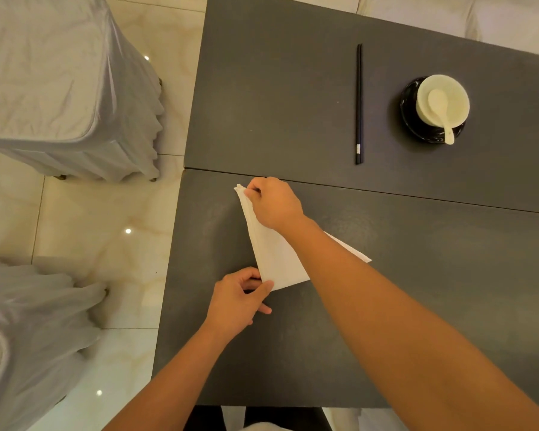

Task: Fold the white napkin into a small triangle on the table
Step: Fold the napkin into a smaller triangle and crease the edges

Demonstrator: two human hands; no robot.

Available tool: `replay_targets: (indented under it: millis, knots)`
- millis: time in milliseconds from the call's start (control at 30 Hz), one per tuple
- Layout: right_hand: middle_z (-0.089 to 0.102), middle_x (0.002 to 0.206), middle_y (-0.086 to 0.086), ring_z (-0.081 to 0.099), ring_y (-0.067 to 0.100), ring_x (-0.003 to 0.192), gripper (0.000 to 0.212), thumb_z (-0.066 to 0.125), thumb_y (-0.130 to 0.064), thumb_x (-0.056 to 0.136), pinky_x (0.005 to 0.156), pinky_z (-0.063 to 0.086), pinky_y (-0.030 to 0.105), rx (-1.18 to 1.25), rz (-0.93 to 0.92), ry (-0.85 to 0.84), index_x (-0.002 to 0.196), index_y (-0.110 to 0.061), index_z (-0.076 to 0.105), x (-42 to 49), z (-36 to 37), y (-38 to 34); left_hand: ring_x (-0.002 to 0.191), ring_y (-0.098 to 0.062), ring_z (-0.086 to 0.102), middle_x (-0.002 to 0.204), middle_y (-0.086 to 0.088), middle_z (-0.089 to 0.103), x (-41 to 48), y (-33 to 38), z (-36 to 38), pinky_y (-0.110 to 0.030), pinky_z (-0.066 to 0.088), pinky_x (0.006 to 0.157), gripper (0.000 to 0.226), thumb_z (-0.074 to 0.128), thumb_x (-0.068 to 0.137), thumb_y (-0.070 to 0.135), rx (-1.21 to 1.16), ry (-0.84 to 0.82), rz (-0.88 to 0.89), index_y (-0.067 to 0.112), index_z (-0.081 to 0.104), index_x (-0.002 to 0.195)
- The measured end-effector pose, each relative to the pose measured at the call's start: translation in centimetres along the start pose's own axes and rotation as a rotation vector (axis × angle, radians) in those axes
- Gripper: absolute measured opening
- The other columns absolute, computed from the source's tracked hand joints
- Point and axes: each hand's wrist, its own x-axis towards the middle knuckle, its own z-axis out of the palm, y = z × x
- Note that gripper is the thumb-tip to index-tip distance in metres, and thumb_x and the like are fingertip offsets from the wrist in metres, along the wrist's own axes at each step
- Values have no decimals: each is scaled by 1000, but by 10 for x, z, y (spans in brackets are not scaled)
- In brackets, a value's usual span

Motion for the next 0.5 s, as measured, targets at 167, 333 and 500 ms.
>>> replay_targets:
  millis: [167,333,500]
  knots:
    - [62,90,2,60,23,84,21,46,-29,103,68,50,35,-5,93,52,87,-20,58,0,3,-9,64,-13,76,93,15,77,0,-1,1,-23,44,40,4,68,92,35,-2,7,-5,32,69,94]
    - [66,85,6,63,25,80,34,50,-37,100,66,53,36,30,145,159,84,-11,65,-5,9,-13,64,-16,76,85,5,77,3,-1,3,-27,49,45,17,73,89,34,-86,79,-61,20,64,90]
    - [67,89,6,63,24,81,37,55,-46,96,70,55,39,109,194,185,87,-11,66,-8,9,-12,64,-13,75,77,5,76,-4,-4,15,-30,62,56,4,77,86,24,-158,261,8,21,75,86]
